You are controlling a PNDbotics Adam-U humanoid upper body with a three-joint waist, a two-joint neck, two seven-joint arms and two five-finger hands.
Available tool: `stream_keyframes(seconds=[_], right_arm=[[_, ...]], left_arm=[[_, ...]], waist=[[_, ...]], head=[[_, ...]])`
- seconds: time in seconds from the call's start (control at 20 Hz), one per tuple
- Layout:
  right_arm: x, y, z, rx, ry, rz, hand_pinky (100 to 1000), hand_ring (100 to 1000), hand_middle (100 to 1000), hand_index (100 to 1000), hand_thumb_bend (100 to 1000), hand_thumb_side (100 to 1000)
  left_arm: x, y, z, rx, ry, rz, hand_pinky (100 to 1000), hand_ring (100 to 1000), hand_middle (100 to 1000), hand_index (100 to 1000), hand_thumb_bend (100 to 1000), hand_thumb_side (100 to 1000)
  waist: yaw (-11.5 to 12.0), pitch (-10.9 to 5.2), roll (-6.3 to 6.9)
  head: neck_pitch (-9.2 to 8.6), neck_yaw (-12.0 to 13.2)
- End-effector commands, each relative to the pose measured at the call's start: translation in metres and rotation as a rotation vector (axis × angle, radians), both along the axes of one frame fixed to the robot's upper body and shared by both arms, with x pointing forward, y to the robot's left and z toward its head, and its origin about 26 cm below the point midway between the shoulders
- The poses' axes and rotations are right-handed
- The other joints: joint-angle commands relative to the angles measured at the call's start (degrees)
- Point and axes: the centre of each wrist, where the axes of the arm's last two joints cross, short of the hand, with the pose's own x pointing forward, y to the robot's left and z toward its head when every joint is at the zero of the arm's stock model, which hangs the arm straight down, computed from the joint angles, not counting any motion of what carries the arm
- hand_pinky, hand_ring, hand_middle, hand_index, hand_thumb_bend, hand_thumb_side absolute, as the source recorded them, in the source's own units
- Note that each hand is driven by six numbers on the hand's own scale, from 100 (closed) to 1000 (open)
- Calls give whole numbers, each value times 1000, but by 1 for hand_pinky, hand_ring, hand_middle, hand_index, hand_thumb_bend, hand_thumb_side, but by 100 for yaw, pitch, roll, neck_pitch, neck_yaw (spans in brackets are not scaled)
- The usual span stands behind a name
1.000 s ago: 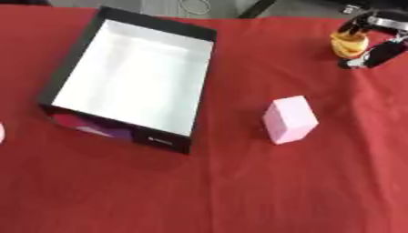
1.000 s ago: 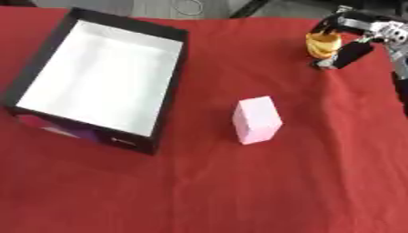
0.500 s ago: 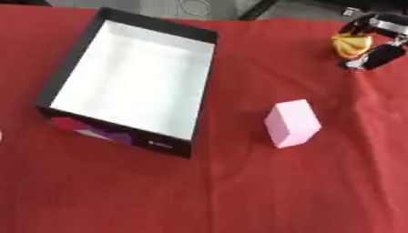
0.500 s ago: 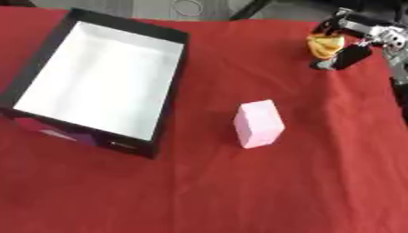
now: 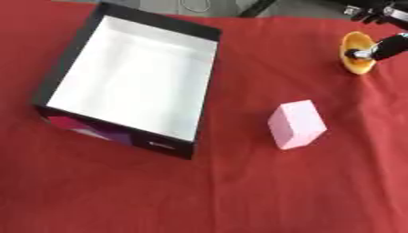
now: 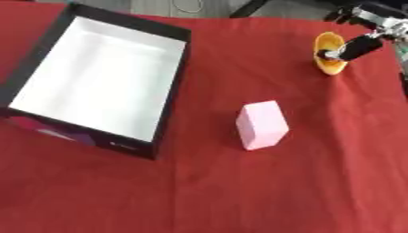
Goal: Pick up objects on the table and place them in the box.
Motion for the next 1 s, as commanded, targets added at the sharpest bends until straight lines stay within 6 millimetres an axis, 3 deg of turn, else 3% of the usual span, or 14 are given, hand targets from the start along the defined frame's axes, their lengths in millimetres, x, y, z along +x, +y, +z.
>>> stream_keyframes(seconds=[0.05,0.35,0.7,1.0], right_arm=[[-15,-18,20,-23,-44,-60,918,894,861,859,434,217],[-17,-26,14,-19,-22,-97,916,894,867,862,440,258],[-14,-27,3,2,30,-132,912,894,889,880,471,418],[-10,-24,-6,15,46,-144,907,880,860,875,476,436]], left_arm=[[-3,3,14,32,-40,1,822,671,760,795,810,621],[-3,3,14,35,-40,0,823,671,760,795,808,621],[-3,3,13,37,-37,-2,823,670,758,794,804,622],[-3,1,14,38,-36,-8,824,670,758,793,799,622]], waist=[[11,-33,-55],[28,14,-55],[37,20,-51],[58,28,-52]], head=[[-110,-21],[-107,-40],[-105,-45],[-129,-54]])
